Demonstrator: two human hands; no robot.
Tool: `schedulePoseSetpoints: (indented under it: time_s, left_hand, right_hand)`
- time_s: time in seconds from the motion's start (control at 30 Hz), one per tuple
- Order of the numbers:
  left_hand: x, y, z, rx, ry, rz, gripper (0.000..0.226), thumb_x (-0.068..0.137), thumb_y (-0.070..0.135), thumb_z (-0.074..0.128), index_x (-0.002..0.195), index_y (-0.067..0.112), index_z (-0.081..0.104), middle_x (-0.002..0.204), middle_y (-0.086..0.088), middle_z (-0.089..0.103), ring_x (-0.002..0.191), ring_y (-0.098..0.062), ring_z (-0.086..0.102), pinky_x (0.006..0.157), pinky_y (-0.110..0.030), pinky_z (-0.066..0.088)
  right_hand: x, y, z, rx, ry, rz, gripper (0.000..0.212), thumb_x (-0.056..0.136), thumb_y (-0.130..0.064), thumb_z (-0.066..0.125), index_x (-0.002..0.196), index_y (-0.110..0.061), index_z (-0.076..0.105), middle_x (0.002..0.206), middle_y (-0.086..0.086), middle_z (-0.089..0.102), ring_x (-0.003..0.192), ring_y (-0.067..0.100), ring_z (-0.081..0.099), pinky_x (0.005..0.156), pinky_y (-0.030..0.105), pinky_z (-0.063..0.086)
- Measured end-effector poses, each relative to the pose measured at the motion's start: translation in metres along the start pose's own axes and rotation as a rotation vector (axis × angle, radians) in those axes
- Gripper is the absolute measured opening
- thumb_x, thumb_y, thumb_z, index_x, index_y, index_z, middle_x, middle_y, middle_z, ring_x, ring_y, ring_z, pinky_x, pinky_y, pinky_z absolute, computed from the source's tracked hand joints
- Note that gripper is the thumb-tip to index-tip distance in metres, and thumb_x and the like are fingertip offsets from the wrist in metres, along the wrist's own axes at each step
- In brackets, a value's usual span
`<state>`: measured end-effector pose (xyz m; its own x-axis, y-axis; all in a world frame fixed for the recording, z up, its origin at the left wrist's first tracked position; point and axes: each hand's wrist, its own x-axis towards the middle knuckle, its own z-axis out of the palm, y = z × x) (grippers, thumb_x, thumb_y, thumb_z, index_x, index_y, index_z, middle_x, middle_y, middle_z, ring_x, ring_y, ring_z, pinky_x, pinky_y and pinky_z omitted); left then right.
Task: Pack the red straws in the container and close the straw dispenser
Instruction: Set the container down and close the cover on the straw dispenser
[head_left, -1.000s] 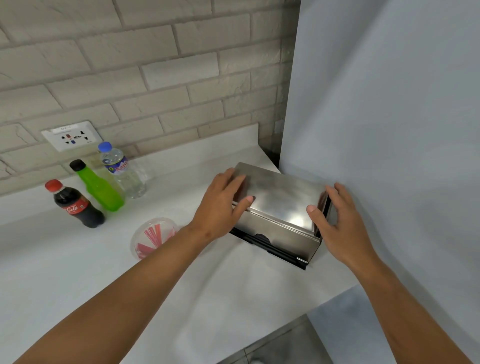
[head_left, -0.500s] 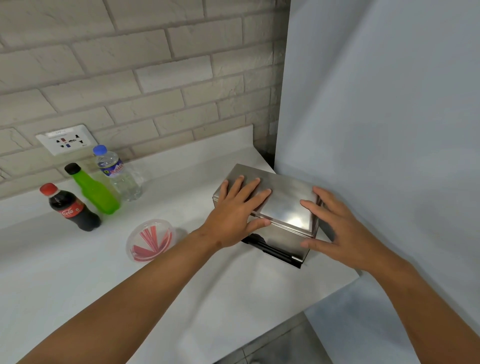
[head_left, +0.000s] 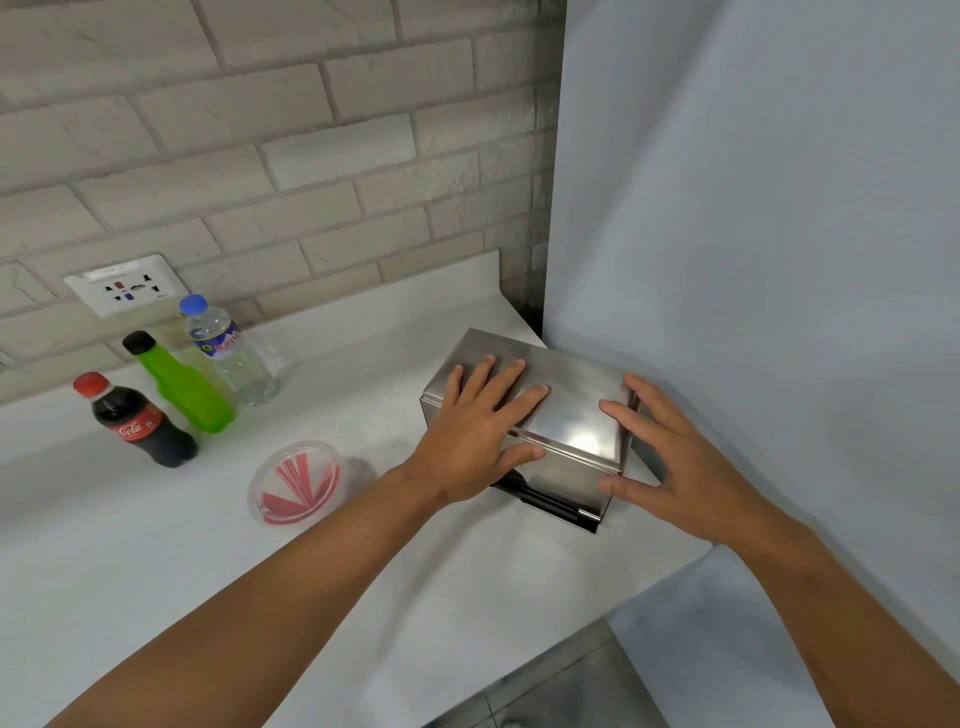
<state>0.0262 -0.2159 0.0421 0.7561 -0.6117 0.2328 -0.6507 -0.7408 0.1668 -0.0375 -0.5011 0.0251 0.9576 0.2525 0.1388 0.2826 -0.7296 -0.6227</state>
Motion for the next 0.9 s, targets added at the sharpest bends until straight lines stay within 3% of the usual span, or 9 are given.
schedulePoseSetpoints:
  time_s: [0.1, 0.23, 0.37, 0.53, 0.6, 0.73, 0.9]
  left_hand:
    - [0.001, 0.009, 0.0, 0.015, 0.029, 0.082, 0.067, 0.093, 0.05, 0.069, 0.151, 0.023, 0.05, 0.162, -0.013, 0.041, 0.153, -0.043, 0.028, 0.121, -0.066, 0.018]
    - [0.003, 0.019, 0.004, 0.011, 0.127, 0.177, 0.061, 0.084, 0.03, 0.084, 0.14, 0.017, 0.064, 0.151, -0.016, 0.056, 0.143, -0.046, 0.045, 0.115, -0.064, 0.029]
    - [0.001, 0.021, 0.007, -0.006, 0.16, 0.176, 0.056, 0.085, 0.024, 0.084, 0.138, 0.016, 0.066, 0.149, -0.017, 0.058, 0.141, -0.044, 0.048, 0.115, -0.062, 0.032]
    - [0.002, 0.019, 0.011, 0.002, 0.139, 0.169, 0.055, 0.089, 0.025, 0.079, 0.141, 0.017, 0.064, 0.151, -0.016, 0.055, 0.143, -0.042, 0.046, 0.117, -0.062, 0.03]
    - [0.001, 0.019, 0.012, 0.003, 0.146, 0.173, 0.053, 0.09, 0.025, 0.078, 0.14, 0.017, 0.064, 0.151, -0.016, 0.056, 0.144, -0.042, 0.046, 0.117, -0.062, 0.03]
    - [0.001, 0.02, 0.014, 0.01, 0.178, 0.186, 0.052, 0.09, 0.023, 0.079, 0.139, 0.016, 0.065, 0.15, -0.016, 0.057, 0.143, -0.042, 0.047, 0.117, -0.061, 0.03]
    - [0.002, 0.009, 0.012, -0.071, 0.181, 0.192, 0.046, 0.095, 0.033, 0.072, 0.138, 0.017, 0.065, 0.151, -0.011, 0.057, 0.145, -0.036, 0.044, 0.119, -0.054, 0.028]
  right_hand:
    - [-0.002, 0.0, 0.003, -0.058, 0.018, -0.023, 0.083, 0.086, -0.045, 0.082, 0.157, -0.039, 0.039, 0.17, -0.027, 0.004, 0.161, 0.013, 0.013, 0.126, 0.041, 0.026]
    - [-0.011, -0.001, 0.015, -0.098, 0.139, -0.119, 0.065, 0.091, -0.048, 0.071, 0.151, -0.037, 0.049, 0.166, -0.038, 0.001, 0.158, 0.017, 0.024, 0.12, 0.038, 0.03]
    - [-0.018, -0.001, 0.024, -0.066, 0.217, -0.126, 0.055, 0.096, -0.05, 0.065, 0.147, -0.04, 0.048, 0.168, -0.034, 0.009, 0.155, 0.014, 0.032, 0.114, 0.035, 0.035]
    - [-0.018, -0.002, 0.028, -0.046, 0.25, -0.12, 0.053, 0.096, -0.051, 0.061, 0.147, -0.037, 0.052, 0.168, -0.029, 0.017, 0.154, -0.002, 0.024, 0.115, 0.025, 0.031]
    - [-0.019, -0.003, 0.029, -0.042, 0.251, -0.109, 0.055, 0.096, -0.054, 0.057, 0.147, -0.033, 0.056, 0.169, -0.021, 0.024, 0.155, 0.0, 0.026, 0.116, 0.023, 0.03]
    - [-0.02, -0.006, 0.031, -0.035, 0.245, -0.074, 0.055, 0.097, -0.052, 0.058, 0.146, -0.026, 0.059, 0.169, -0.004, 0.034, 0.155, 0.02, 0.035, 0.116, 0.032, 0.035]
    - [-0.019, -0.01, 0.021, -0.023, 0.209, -0.058, 0.052, 0.097, -0.056, 0.064, 0.142, -0.033, 0.06, 0.167, -0.009, 0.036, 0.151, 0.014, 0.038, 0.115, 0.03, 0.033]
